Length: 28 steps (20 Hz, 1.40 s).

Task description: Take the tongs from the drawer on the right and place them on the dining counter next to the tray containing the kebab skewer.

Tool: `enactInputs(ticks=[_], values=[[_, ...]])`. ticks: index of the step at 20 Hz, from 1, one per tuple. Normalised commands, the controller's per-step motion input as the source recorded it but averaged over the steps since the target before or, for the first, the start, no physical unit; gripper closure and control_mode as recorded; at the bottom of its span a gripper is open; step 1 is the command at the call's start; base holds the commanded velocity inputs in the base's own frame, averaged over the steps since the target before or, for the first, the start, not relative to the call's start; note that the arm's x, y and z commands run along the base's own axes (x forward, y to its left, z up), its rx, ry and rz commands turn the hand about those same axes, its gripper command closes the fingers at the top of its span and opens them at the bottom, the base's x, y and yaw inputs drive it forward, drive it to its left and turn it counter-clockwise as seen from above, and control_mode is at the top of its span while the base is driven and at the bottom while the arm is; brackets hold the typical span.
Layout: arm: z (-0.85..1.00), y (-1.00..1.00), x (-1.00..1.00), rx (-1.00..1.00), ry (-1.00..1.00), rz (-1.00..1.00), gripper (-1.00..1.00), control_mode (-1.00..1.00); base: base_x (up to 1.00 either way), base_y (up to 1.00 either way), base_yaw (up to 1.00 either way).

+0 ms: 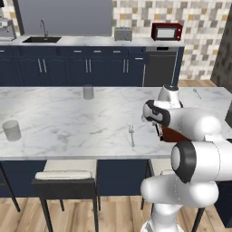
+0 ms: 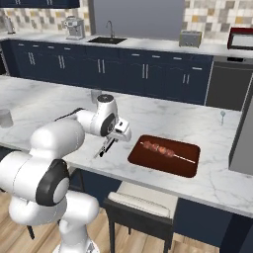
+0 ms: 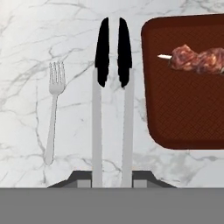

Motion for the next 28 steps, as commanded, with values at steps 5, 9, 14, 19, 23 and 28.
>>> enactInputs(ticks=[5,9,14,19,23,28], values=[[-0.1,0.0,0.15,0.0,0.0,0.0,1.0,-1.0,0.0,0.0,0.0],[-0.16,0.0,0.08,0.0,0.0,0.0,1.0,-1.0,0.0,0.0,0.0],[-0.26,0.0,0.06,0.0,0.0,0.0,1.0,-1.0,0.0,0.0,0.0],[-0.28,-0.01,0.01,0.0,0.0,0.0,1.0,-1.0,0.0,0.0,0.0],[-0.23,-0.01,0.06,0.0,0.0,0.0,1.0,-1.0,0.0,0.0,0.0],[-0.19,0.0,0.17,0.0,0.0,0.0,1.0,-1.0,0.0,0.0,0.0]])
